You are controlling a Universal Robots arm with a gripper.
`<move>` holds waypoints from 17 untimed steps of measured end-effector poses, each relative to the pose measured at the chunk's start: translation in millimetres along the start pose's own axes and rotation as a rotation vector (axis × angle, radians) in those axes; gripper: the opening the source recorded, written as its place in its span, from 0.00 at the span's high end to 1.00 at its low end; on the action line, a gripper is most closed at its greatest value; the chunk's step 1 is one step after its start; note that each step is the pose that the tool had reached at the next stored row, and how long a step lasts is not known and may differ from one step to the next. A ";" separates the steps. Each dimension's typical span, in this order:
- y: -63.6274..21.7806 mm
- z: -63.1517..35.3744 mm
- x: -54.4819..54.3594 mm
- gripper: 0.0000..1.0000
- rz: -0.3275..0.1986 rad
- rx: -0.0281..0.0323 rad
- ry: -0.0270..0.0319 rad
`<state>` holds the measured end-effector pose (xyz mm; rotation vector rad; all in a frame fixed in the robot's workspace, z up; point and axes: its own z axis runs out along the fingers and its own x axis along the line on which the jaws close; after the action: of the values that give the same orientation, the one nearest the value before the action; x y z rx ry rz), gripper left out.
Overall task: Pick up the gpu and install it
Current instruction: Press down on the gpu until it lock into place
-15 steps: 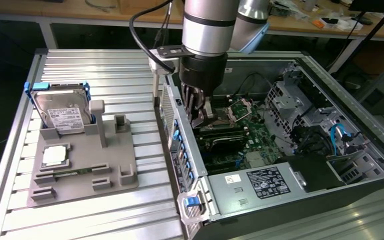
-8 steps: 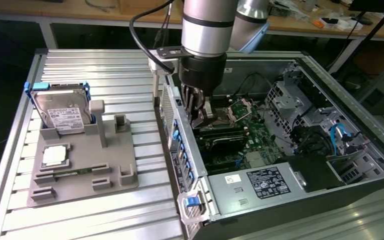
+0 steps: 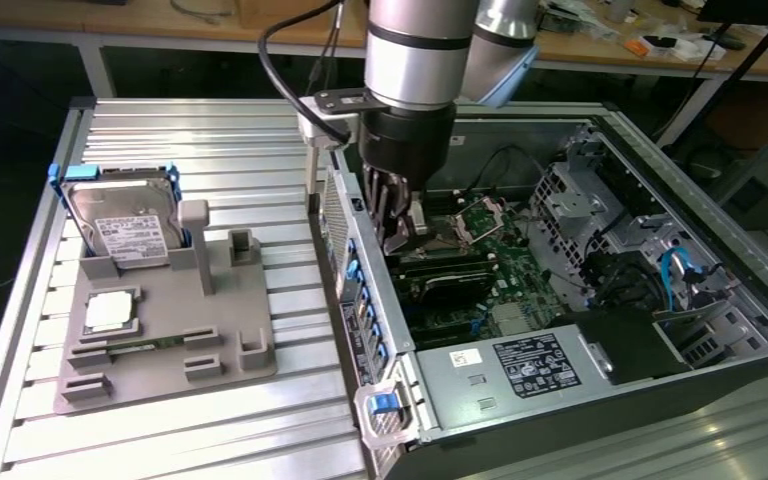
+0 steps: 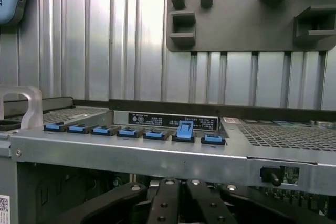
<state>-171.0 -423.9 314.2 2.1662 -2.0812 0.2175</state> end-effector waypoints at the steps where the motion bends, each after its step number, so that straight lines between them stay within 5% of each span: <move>1: -0.1 -1.6 0.3 0.90 0.000 0.0002 0.0002; 8: -4.0 -3.9 -0.2 0.90 -0.012 0.0065 0.0004; 17: -27.9 -2.4 0.4 0.90 -0.033 0.0107 0.0003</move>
<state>-143.1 -422.8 316.8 2.2046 -2.0470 0.2261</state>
